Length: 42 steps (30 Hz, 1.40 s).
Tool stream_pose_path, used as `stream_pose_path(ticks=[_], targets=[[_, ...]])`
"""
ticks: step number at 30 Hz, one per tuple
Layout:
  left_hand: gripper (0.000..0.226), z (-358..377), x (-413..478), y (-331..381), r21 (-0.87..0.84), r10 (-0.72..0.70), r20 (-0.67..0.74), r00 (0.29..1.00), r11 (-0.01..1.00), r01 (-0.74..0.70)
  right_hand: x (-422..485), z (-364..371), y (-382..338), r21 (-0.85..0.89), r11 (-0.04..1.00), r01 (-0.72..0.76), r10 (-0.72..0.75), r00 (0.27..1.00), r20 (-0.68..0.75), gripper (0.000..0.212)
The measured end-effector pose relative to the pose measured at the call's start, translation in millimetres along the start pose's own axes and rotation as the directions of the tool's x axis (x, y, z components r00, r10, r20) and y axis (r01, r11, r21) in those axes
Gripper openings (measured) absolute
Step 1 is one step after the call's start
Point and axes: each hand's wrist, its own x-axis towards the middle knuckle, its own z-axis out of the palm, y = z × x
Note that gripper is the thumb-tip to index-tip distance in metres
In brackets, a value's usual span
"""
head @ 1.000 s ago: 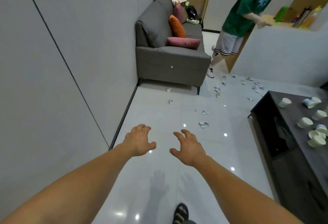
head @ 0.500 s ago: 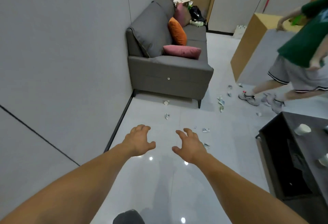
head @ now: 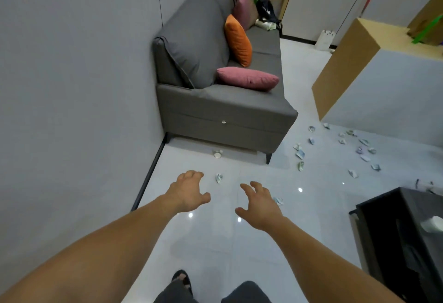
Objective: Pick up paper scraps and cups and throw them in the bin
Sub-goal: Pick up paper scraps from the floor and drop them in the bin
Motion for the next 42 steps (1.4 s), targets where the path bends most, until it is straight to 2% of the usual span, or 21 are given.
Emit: stream_pose_path(ticks=[11,19,22,25,28,31,36,42], targets=[[0.073,-47,196,-7,-0.022,-0.130,0.079,0.988,0.991,0.132,212,-29,14,0.002,0.999,0.054,-0.054,0.985,0.163,0.077],[0.073,-5,369,-25,-0.199,-0.307,0.170,0.936,0.920,0.338,412,2,57,-0.081,0.982,0.168,-0.129,0.925,0.357,0.076],[0.071,37,434,-50,-0.259,-0.359,0.189,0.914,0.880,0.399,483,46,72,-0.088,0.977,0.194,-0.147,0.911,0.385,0.077],[0.071,97,495,-90,-0.245,-0.381,0.222,0.898,0.869,0.430,550,114,91,-0.113,0.970,0.214,-0.148,0.895,0.420,0.079],[0.072,163,553,-135,-0.215,-0.383,0.277,0.881,0.869,0.445,612,198,115,-0.126,0.975,0.182,-0.111,0.894,0.434,0.081],[0.071,229,604,-178,-0.240,-0.373,0.270,0.888,0.867,0.437,660,284,138,-0.136,0.983,0.127,-0.054,0.895,0.442,0.086],[0.069,332,641,-232,-0.303,-0.380,0.267,0.885,0.839,0.452,711,397,164,-0.179,0.979,0.094,-0.008,0.902,0.432,0.090],[0.064,392,656,-253,-0.421,-0.443,0.325,0.835,0.723,0.548,723,457,175,-0.189,0.976,0.107,-0.035,0.937,0.348,0.076]])
